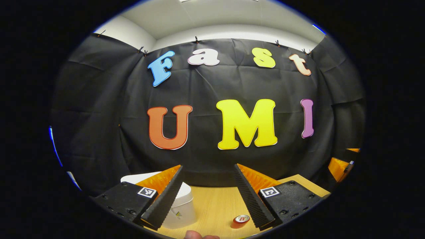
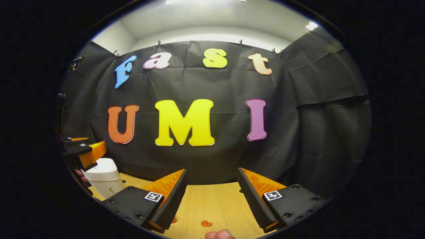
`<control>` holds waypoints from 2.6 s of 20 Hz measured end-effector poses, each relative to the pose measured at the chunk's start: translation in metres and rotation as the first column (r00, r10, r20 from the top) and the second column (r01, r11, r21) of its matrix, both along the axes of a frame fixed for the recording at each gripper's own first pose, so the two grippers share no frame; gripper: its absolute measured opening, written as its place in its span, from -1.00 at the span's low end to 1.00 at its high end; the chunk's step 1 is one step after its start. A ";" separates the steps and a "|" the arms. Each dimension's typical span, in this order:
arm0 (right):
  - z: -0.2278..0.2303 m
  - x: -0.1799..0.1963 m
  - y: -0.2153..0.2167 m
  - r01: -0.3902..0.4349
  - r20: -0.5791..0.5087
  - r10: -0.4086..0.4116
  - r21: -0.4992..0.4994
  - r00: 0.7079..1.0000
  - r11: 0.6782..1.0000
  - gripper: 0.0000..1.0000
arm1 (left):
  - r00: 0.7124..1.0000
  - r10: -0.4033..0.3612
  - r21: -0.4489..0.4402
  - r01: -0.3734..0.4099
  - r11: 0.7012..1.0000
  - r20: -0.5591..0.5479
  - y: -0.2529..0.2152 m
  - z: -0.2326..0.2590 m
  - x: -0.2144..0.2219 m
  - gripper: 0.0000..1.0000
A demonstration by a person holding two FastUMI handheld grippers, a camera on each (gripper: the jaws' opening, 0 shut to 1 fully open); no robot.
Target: Press the lid of the desktop garbage bin to open it, pick up the crumpled paper on the desktop and throw it into the bin, then pick up the pop can on the desktop and drop it into the bin, and finally close the garbage bin lid.
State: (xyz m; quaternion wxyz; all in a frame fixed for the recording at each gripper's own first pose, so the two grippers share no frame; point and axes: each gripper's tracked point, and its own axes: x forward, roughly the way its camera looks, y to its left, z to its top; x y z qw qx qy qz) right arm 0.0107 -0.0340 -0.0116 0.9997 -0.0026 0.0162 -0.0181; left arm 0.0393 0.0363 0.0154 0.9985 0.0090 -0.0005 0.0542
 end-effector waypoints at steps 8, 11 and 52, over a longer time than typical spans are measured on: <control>0.003 0.004 -0.013 0.006 -0.008 -0.007 -0.026 1.000 1.000 0.88 | 0.984 0.170 -0.004 -0.171 0.985 -0.051 0.076 -0.015 0.020 0.82; 0.005 0.006 -0.014 0.003 -0.013 -0.003 -0.038 1.000 0.999 0.88 | 0.969 0.228 -0.010 -0.230 0.973 -0.095 0.102 -0.034 0.027 0.53; 0.027 -0.004 0.004 -0.061 0.041 0.066 -0.104 0.997 0.993 0.88 | 0.967 0.207 -0.060 -0.218 0.974 -0.151 0.096 -0.034 0.027 -0.26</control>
